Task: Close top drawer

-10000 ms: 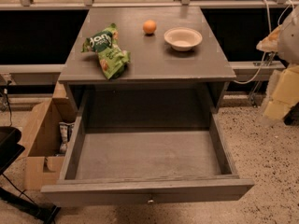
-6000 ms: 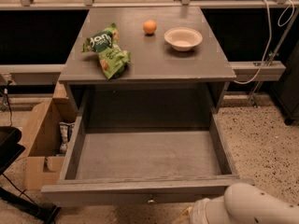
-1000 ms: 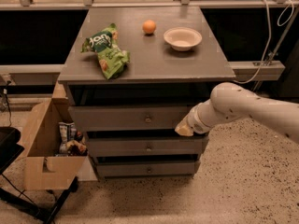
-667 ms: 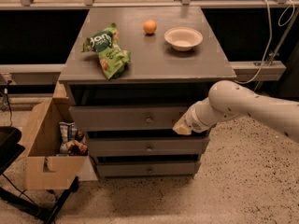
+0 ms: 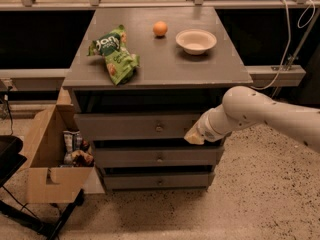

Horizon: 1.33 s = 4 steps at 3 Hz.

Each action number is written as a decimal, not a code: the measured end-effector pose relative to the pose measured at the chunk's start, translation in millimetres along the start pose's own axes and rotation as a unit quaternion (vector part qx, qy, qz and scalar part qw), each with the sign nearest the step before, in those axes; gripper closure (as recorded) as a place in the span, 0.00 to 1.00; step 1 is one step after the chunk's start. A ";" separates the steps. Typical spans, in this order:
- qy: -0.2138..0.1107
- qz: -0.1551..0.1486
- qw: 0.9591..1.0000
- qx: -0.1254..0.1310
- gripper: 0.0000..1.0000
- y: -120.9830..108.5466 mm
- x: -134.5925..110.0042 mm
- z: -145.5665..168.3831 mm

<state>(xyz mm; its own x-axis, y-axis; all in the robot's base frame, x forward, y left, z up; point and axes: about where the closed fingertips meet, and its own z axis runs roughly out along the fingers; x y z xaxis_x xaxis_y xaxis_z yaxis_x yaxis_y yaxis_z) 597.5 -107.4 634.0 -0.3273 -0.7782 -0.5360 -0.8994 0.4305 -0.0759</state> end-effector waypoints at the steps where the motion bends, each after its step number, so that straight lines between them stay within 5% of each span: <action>1: 0.000 -0.001 1.000 -0.001 0.12 1.1 -0.5 1.3; 2: 0.000 -0.001 1.000 -0.003 0.00 1.9 -0.8 2.4; 3: 0.000 -0.001 1.000 -0.003 0.00 1.9 -0.8 2.4; 4: 0.001 -0.002 1.000 -0.004 0.18 3.0 -1.2 3.7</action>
Offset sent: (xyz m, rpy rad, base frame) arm -0.0004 0.0015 -0.0010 0.0002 0.0020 0.0028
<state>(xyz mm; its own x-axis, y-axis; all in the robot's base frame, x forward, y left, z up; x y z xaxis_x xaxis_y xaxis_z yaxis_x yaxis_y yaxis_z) 596.3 -103.5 631.3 -0.3244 -0.7803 -0.5347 -0.9029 0.4239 -0.0708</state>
